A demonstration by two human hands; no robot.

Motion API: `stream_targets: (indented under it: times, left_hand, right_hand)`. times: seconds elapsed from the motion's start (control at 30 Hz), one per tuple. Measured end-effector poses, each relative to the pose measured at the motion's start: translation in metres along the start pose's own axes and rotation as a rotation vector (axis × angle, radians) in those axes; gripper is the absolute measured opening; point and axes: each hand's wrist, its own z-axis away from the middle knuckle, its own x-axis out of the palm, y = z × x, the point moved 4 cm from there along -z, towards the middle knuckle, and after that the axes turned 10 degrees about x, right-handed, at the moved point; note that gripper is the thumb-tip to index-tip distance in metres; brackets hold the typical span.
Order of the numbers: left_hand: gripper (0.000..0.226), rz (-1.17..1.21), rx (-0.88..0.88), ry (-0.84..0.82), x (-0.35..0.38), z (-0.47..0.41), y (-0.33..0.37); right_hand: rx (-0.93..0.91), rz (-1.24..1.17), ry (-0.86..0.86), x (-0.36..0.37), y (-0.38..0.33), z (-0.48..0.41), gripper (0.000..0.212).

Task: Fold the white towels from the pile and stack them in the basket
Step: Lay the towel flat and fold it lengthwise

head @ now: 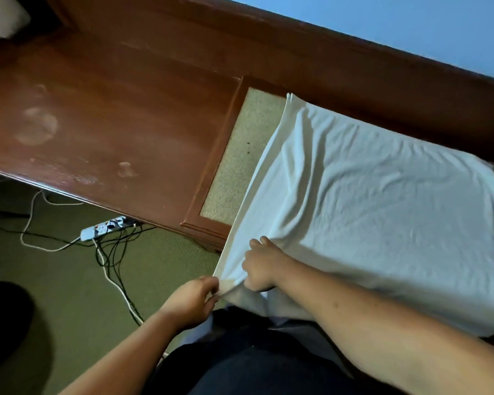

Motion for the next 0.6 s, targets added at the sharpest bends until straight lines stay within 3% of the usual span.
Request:
stream_targets:
  times: [0.2, 0.4, 0.6]
  left_hand:
    - [0.020, -0.162, -0.036, -0.137, 0.009, -0.007, 0.010]
    - [0.023, 0.024, -0.185, -0.004, 0.016, 0.007, -0.006]
    - [0.020, 0.001, -0.252, 0.020, 0.014, 0.026, -0.022]
  right_hand:
    - [-0.006, 0.076, -0.108, -0.020, 0.003, -0.007, 0.028]
    - [-0.119, -0.127, 0.171, -0.046, -0.025, 0.000, 0.023]
    - [0.045, 0.111, 0.195, -0.041, 0.009, -0.009, 0.040]
